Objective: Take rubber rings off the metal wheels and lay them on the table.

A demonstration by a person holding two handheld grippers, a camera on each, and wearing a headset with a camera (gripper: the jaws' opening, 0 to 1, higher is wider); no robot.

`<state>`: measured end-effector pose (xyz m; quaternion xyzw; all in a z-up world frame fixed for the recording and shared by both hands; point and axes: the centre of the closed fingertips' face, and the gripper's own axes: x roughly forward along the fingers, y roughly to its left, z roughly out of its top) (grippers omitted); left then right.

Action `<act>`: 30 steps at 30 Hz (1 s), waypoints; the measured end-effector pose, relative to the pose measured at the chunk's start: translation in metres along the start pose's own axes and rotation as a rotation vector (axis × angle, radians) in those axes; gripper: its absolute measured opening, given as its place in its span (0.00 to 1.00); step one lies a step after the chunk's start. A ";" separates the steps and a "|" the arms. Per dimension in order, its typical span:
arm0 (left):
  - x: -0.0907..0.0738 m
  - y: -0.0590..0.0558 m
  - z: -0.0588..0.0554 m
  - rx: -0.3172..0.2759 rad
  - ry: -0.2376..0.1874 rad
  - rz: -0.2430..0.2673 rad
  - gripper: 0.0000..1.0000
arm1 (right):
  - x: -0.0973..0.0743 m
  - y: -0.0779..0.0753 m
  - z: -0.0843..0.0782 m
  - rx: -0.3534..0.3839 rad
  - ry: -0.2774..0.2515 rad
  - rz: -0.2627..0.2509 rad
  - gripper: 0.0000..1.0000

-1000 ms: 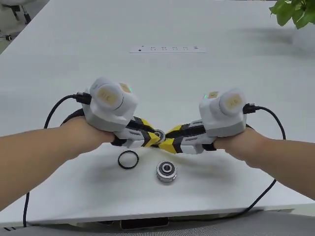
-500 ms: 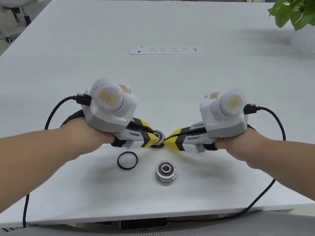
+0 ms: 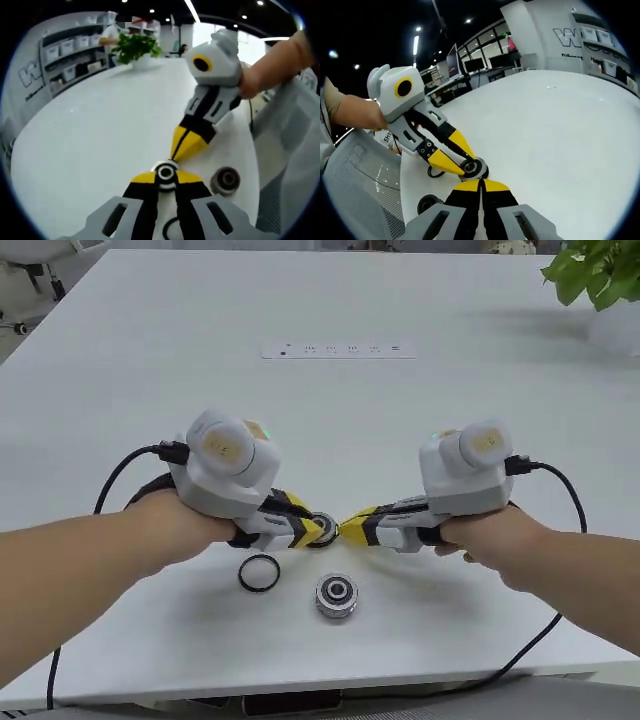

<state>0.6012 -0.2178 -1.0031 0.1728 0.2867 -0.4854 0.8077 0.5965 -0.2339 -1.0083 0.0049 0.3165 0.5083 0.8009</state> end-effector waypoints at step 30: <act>0.004 -0.001 0.001 0.016 0.012 0.040 0.12 | 0.004 0.022 0.018 -0.012 -0.032 0.083 0.00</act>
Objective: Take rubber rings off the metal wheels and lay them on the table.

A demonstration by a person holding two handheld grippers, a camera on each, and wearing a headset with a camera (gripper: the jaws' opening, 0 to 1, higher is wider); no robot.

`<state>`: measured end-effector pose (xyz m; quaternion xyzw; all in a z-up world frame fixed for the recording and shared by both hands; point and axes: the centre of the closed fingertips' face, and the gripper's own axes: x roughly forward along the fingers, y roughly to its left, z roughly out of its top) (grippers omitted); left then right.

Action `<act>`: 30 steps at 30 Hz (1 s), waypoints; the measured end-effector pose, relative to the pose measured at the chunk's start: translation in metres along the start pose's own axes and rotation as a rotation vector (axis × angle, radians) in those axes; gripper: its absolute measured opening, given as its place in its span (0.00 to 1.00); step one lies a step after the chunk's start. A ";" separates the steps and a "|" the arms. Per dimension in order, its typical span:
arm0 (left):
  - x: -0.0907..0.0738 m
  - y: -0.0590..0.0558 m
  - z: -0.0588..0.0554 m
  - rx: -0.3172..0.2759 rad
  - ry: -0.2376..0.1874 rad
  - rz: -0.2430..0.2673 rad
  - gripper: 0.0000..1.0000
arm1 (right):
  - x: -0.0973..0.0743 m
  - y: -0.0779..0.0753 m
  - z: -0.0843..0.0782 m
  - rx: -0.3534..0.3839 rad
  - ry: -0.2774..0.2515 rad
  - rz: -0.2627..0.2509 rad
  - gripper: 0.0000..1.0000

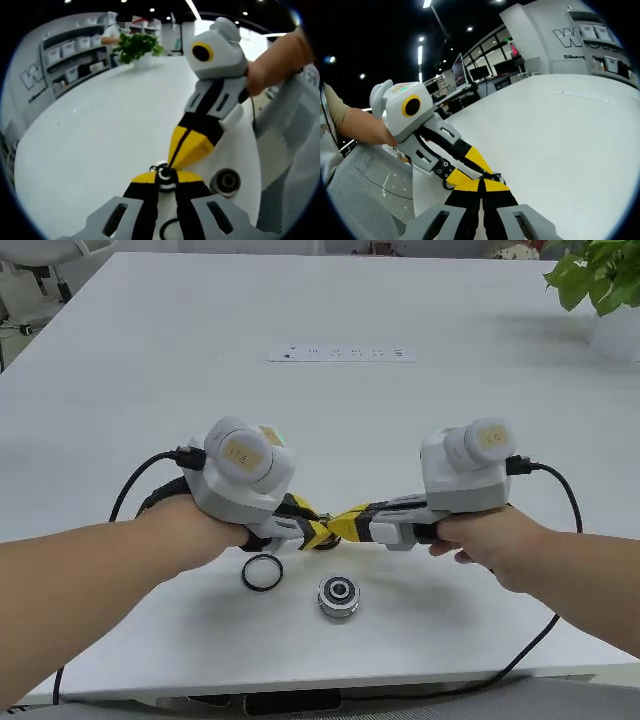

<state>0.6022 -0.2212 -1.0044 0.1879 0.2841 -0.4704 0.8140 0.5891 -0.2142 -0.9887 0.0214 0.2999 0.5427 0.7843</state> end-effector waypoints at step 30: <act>-0.023 -0.011 0.006 0.089 -0.040 -0.034 0.20 | -0.007 -0.010 -0.001 0.038 -0.021 -0.024 0.00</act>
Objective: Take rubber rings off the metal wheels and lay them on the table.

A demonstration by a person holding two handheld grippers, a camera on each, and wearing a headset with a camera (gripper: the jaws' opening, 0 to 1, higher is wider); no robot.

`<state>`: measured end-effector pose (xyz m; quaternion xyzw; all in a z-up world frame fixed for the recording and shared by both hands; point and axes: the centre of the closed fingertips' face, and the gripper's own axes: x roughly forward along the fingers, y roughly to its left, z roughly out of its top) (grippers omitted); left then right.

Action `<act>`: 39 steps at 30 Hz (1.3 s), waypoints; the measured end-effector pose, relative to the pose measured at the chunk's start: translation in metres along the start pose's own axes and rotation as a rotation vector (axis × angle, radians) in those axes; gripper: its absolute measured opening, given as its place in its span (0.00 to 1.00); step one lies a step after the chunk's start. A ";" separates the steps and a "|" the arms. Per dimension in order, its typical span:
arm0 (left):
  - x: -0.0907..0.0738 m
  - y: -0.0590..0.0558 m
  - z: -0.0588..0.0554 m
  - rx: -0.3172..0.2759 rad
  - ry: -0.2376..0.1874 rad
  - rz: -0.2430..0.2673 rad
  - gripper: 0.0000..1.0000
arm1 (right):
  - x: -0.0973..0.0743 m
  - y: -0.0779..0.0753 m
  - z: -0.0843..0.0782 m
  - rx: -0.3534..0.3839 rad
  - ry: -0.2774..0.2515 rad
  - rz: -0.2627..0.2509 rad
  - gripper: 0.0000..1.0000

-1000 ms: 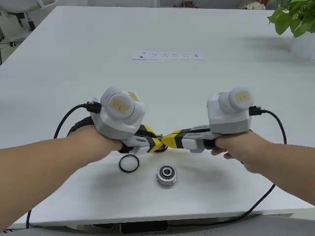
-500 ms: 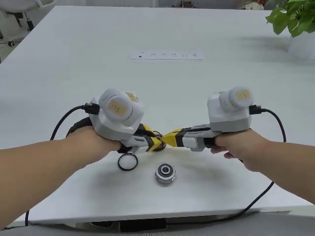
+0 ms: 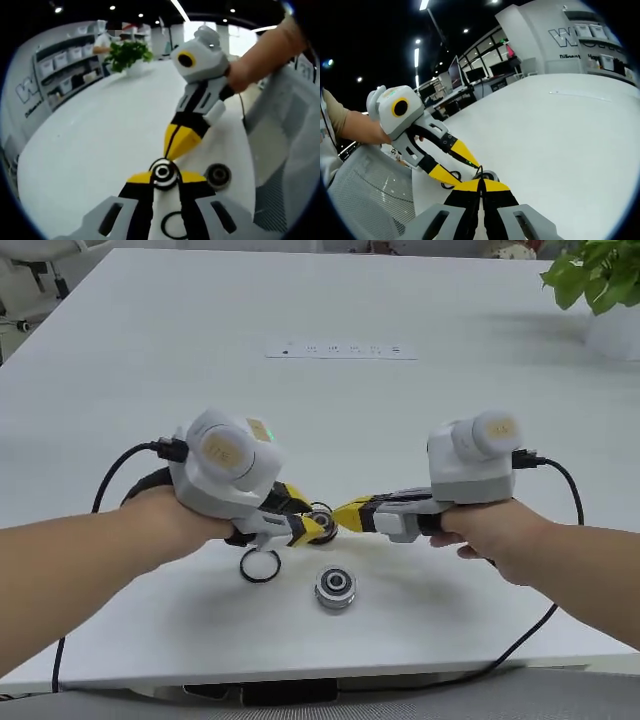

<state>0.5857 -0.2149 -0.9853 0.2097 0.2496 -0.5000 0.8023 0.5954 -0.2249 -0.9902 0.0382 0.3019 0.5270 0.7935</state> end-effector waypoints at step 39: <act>-0.089 -0.007 -0.022 -0.073 -0.066 0.014 0.60 | 0.017 0.055 0.014 0.009 -0.002 0.139 0.00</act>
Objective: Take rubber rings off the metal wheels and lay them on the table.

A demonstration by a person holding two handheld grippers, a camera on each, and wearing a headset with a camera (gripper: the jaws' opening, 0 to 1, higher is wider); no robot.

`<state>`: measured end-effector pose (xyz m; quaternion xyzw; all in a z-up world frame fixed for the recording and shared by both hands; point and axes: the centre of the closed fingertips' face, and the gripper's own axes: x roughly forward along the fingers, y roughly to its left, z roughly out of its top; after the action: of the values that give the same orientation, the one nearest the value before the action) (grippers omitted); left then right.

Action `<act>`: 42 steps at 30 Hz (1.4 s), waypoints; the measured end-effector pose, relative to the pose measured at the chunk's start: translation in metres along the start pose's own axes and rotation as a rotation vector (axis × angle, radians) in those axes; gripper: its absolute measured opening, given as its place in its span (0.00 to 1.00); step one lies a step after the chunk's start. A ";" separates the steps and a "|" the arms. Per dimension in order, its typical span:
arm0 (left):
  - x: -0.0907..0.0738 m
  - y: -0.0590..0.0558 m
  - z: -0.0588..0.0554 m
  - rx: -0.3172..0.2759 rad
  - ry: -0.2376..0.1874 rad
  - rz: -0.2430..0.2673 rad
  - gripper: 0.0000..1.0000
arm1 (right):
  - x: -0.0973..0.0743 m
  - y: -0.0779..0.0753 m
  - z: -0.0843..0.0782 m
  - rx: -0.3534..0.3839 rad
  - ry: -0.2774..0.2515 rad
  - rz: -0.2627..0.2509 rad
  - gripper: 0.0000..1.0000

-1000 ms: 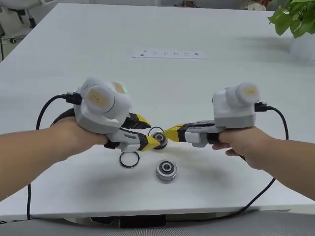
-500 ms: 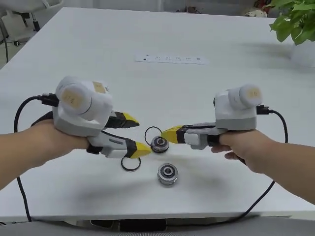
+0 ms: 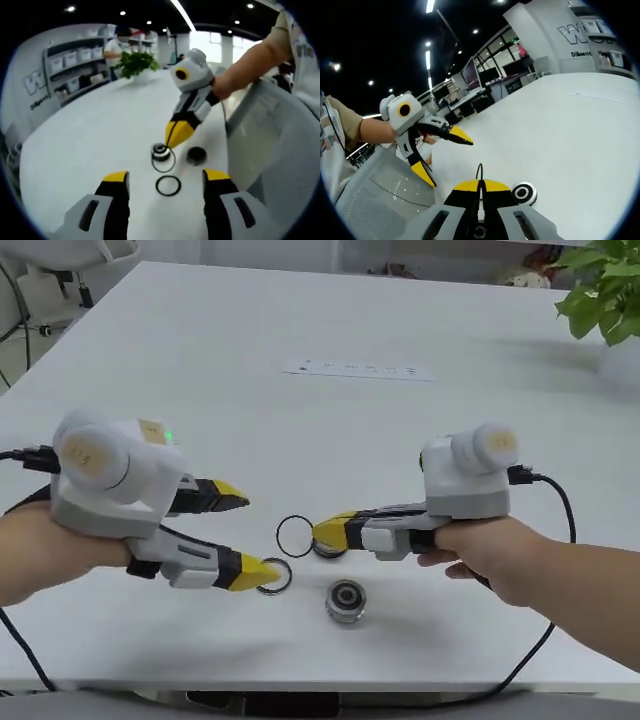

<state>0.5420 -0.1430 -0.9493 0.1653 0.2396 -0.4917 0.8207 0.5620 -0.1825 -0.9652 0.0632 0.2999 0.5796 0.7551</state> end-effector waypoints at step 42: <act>-0.020 0.002 -0.019 -0.048 0.026 0.039 0.65 | 0.029 -0.015 -0.037 0.054 0.133 -0.087 0.04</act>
<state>0.5316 -0.1180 -0.9541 0.1565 0.2586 -0.4677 0.8306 0.5593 -0.1703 -1.0128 0.0318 0.3672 0.5409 0.7560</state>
